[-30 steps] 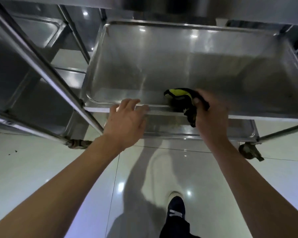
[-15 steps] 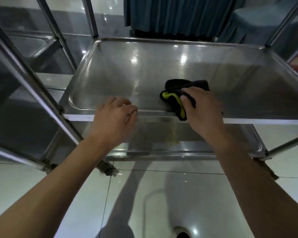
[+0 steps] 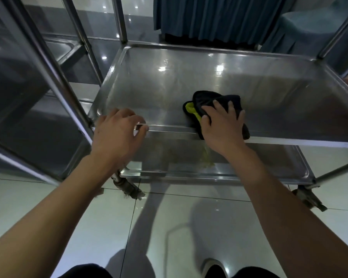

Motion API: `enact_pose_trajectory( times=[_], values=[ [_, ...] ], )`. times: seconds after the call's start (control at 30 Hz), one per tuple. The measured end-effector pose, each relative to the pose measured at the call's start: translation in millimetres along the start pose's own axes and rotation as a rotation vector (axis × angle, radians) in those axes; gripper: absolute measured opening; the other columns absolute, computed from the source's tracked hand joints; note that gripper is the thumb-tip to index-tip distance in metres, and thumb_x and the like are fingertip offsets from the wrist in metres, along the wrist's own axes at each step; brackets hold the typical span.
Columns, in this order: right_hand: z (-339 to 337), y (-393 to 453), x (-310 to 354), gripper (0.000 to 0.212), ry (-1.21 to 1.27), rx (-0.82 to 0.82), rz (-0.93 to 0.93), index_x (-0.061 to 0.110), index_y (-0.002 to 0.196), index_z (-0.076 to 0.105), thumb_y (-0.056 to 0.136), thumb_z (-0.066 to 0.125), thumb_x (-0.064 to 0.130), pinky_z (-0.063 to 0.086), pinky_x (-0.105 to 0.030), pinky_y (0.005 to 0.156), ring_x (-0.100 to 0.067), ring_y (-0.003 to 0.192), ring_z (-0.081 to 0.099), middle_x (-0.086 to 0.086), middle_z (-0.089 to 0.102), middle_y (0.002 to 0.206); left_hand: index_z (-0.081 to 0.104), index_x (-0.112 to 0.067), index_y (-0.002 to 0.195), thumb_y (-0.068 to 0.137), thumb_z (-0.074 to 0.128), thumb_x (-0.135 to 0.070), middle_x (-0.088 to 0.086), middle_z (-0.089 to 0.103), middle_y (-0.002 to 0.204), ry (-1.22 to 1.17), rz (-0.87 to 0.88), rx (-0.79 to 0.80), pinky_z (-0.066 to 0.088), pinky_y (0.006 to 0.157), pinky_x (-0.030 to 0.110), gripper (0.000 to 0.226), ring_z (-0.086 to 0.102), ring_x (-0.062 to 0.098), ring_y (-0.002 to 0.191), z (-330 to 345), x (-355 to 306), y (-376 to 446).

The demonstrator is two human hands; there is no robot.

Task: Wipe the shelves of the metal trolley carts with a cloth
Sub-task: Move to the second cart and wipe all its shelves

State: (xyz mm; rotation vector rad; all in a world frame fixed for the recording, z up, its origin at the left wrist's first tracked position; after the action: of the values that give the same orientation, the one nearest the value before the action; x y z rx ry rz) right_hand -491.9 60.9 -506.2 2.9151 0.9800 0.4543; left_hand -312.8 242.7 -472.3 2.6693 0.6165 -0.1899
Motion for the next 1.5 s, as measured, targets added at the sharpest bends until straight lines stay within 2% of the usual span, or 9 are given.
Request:
enact_pose_trajectory(
  times=[0.1, 0.23, 0.4, 0.6, 0.9, 1.0, 1.1, 1.33, 1.5],
  values=[
    [4, 1, 10, 0.049, 0.008, 0.052, -0.016, 0.033, 0.150, 0.038, 0.104, 0.023, 0.039, -0.003, -0.064, 0.120, -0.035, 0.153, 0.005, -0.002, 0.022, 0.165, 0.075, -0.020, 0.108, 0.098, 0.055, -0.040, 0.006, 0.068, 0.109, 0.038, -0.065, -0.029, 0.050, 0.091, 0.054, 0.030, 0.061, 0.031, 0.103, -9, 21, -9],
    [20, 5, 49, 0.047, -0.003, 0.129, -0.059, 0.036, 0.150, 0.034, 0.105, 0.020, 0.040, -0.005, -0.066, 0.118, -0.036, 0.153, -0.001, -0.002, 0.015, 0.167, 0.073, -0.015, 0.103, 0.097, 0.059, -0.035, 0.005, 0.066, 0.107, -0.041, -0.120, -0.083, 0.055, 0.080, 0.043, 0.025, 0.064, 0.024, 0.094, -15, 36, -15],
    [40, 13, 114, 0.046, 0.015, 0.172, -0.156, 0.035, 0.149, 0.035, 0.105, 0.020, 0.040, -0.009, -0.069, 0.116, -0.037, 0.152, -0.007, -0.004, 0.010, 0.167, 0.077, -0.016, 0.098, 0.097, 0.059, -0.032, 0.004, 0.065, 0.102, 0.020, -0.091, -0.111, 0.055, 0.079, 0.042, 0.024, 0.056, 0.023, 0.105, -18, 46, -25],
    [64, 23, 183, 0.047, 0.053, 0.183, -0.316, 0.034, 0.149, 0.035, 0.104, 0.023, 0.038, -0.011, -0.068, 0.115, -0.037, 0.153, -0.005, -0.003, 0.013, 0.167, 0.072, -0.018, 0.118, 0.095, 0.059, -0.025, 0.000, 0.068, 0.113, 0.035, -0.078, -0.107, 0.055, 0.076, 0.037, 0.028, 0.064, 0.021, 0.101, -18, 57, -41],
    [94, 51, 264, 0.044, 0.182, 0.326, -0.519, 0.044, 0.141, 0.050, 0.101, 0.041, 0.030, -0.011, -0.062, 0.116, -0.029, 0.153, 0.003, 0.007, 0.026, 0.163, 0.075, -0.023, 0.108, 0.089, 0.056, -0.028, -0.008, 0.066, 0.103, 0.038, -0.108, 0.008, 0.057, 0.075, 0.041, 0.027, 0.065, 0.018, 0.091, -18, 75, -32],
    [91, 49, 262, 0.044, 0.207, 0.321, -0.532, 0.044, 0.140, 0.051, 0.100, 0.039, 0.031, -0.009, -0.062, 0.117, -0.029, 0.153, 0.006, 0.007, 0.029, 0.162, 0.075, -0.024, 0.102, 0.089, 0.053, -0.029, -0.008, 0.064, 0.097, 0.091, -0.140, -0.010, 0.056, 0.069, 0.038, 0.026, 0.063, 0.019, 0.086, -21, 73, -34],
    [86, 45, 251, 0.047, 0.211, 0.286, -0.504, 0.043, 0.141, 0.050, 0.098, 0.033, 0.033, -0.004, -0.064, 0.118, -0.030, 0.152, 0.008, 0.007, 0.031, 0.161, 0.074, -0.022, 0.093, 0.089, 0.049, -0.029, -0.006, 0.062, 0.090, 0.154, -0.152, -0.029, 0.049, 0.075, 0.037, 0.026, 0.060, 0.020, 0.080, -24, 64, -31],
    [69, 40, 188, 0.046, 0.229, 0.191, -0.411, 0.042, 0.140, 0.050, 0.099, 0.030, 0.036, 0.000, -0.061, 0.119, -0.026, 0.152, 0.011, 0.009, 0.032, 0.160, 0.072, -0.022, 0.100, 0.096, 0.044, -0.040, -0.002, 0.064, 0.102, 0.206, -0.160, 0.030, 0.046, 0.089, 0.041, 0.034, 0.062, 0.022, 0.096, -25, 45, -22],
    [48, 35, 116, 0.045, 0.206, 0.141, -0.302, 0.042, 0.140, 0.050, 0.101, 0.028, 0.038, 0.001, -0.061, 0.120, -0.025, 0.152, 0.012, 0.010, 0.031, 0.161, 0.072, -0.022, 0.098, 0.096, 0.046, -0.042, 0.000, 0.065, 0.107, 0.128, -0.014, 0.110, 0.046, 0.089, 0.041, 0.033, 0.058, 0.025, 0.102, -14, -6, 11]
  ],
)
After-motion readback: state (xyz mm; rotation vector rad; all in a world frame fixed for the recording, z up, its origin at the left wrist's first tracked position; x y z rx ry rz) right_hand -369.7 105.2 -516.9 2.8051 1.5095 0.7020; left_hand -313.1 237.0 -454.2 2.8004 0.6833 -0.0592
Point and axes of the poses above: each hand's wrist, its own y-axis towards the middle knuckle, its own z-axis out of the palm, x = y × z, the point moved 10 cm from there along y, towards the middle knuckle
